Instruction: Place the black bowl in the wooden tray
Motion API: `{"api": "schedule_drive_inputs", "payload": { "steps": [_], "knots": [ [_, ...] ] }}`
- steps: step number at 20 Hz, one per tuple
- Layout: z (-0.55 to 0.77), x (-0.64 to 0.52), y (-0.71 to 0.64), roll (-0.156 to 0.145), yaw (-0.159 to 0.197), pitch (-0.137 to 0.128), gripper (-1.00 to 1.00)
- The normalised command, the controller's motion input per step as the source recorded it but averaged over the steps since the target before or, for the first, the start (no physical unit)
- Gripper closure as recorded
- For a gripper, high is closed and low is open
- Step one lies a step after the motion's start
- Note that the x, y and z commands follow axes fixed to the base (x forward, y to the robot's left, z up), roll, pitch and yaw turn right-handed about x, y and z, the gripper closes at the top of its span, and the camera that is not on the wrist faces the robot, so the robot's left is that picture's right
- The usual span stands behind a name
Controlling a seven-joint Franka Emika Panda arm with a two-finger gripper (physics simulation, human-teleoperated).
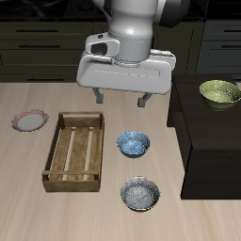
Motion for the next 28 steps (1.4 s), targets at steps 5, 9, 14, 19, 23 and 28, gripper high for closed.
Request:
{"api": "schedule_drive_inputs", "payload": {
  "steps": [5, 9, 14, 19, 23, 28],
  "knots": [
    [-0.12, 0.10, 0.02, 0.003, 0.009, -0.013, -1.00],
    [-0.16, 0.08, 0.07, -0.005, 0.022, 0.014, -1.00],
    [-0.21, 0.09, 0.06, 0.004, 0.059, 0.012, -1.00],
    [-0.25, 0.08, -0.04, -0.015, 0.049, 0.021, -1.00],
    [-0.24, 0.06, -0.12, -0.028, 0.025, 0.023, -1.00],
    [-0.18, 0.12, -0.19, -0.026, 0.025, 0.006, -1.00]
  ]
}}
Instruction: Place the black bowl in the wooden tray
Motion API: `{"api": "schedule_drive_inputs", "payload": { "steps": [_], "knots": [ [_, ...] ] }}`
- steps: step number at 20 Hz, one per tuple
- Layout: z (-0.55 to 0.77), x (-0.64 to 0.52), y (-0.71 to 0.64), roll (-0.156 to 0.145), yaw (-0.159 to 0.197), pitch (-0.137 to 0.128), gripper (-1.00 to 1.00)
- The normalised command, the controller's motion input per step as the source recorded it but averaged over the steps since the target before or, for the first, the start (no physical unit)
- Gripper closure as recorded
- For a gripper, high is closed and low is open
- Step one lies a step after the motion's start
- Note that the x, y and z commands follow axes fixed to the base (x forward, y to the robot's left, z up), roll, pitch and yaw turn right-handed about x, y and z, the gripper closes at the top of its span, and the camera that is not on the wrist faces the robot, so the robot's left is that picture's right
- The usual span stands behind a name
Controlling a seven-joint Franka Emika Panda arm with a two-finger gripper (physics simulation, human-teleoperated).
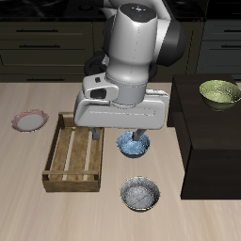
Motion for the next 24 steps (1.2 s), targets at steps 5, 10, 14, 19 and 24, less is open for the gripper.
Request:
{"api": "schedule_drive_inputs", "payload": {
  "steps": [5, 10, 14, 19, 24],
  "knots": [
    [-0.07, 0.06, -0.13, -0.014, 0.023, -0.005, -1.00],
    [-0.17, 0.12, -0.04, 0.007, 0.007, 0.018, -1.00],
    [-0.32, 0.12, 0.16, 0.036, 0.016, 0.016, -1.00],
    [-0.22, 0.07, 0.15, 0.019, 0.005, 0.019, -1.00],
    [-0.27, 0.06, 0.11, 0.018, 0.016, 0.026, -1.00]
  ]
}}
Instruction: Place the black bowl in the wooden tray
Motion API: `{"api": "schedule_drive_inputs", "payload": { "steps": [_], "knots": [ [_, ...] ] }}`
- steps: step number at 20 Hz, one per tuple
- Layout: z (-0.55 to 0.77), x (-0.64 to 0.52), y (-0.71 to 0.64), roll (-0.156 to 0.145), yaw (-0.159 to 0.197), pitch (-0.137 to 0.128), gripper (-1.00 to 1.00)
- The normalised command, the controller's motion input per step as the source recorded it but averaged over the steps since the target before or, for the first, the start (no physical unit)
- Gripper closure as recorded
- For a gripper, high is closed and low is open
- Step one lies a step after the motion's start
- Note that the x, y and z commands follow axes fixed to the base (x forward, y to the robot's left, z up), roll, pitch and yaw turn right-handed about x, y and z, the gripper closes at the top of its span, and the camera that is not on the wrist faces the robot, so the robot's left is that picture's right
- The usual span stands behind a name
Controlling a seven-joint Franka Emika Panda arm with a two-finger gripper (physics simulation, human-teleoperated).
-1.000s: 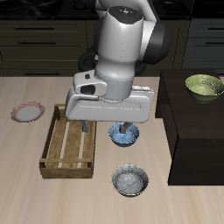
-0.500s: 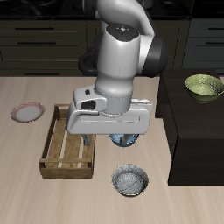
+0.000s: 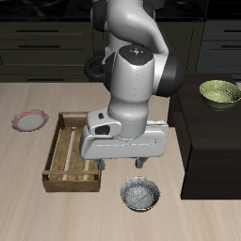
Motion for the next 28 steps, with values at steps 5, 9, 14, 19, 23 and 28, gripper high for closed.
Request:
{"api": "schedule_drive_inputs", "payload": {
  "steps": [5, 9, 14, 19, 23, 28],
  "knots": [
    [-0.16, 0.02, 0.06, 0.005, 0.006, 0.016, -1.00],
    [-0.19, 0.03, -0.07, -0.013, 0.004, 0.014, -1.00],
    [-0.12, 0.03, -0.01, 0.000, 0.004, 0.012, -1.00],
    [-0.20, 0.03, 0.00, 0.000, -0.001, 0.018, -1.00],
    [-0.24, 0.02, 0.03, 0.004, 0.015, 0.023, -1.00],
    [-0.14, 0.03, 0.06, 0.002, 0.020, 0.014, -1.00]
  ]
}}
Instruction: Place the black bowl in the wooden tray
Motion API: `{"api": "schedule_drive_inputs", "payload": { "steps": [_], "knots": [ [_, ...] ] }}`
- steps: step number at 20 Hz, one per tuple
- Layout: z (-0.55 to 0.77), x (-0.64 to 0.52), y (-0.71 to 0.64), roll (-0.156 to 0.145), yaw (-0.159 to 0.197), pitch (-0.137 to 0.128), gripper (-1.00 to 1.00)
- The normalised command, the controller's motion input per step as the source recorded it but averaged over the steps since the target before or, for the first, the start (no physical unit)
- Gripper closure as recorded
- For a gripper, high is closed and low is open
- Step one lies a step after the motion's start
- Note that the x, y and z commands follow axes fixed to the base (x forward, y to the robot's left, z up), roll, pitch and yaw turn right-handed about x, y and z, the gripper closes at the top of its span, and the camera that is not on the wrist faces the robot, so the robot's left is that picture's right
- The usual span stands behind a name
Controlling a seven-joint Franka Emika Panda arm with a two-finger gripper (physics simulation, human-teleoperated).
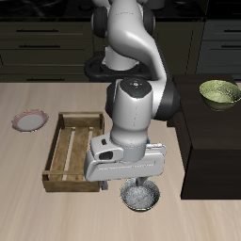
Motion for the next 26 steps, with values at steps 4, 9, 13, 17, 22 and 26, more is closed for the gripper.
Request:
{"api": "schedule_drive_inputs", "payload": {
  "steps": [4, 9, 13, 17, 22, 26],
  "knots": [
    [-0.15, 0.00, 0.06, 0.006, 0.016, 0.012, -1.00],
    [-0.14, 0.00, 0.05, -0.004, 0.015, 0.013, -1.00],
    [-0.11, 0.00, -0.03, -0.004, 0.001, 0.014, -1.00],
    [-0.14, 0.02, -0.12, -0.025, 0.008, 0.017, -1.00],
    [-0.23, 0.00, -0.03, 0.000, 0.000, 0.032, -1.00],
    [-0.31, -0.02, 0.12, 0.014, 0.011, 0.040, -1.00]
  ]
}}
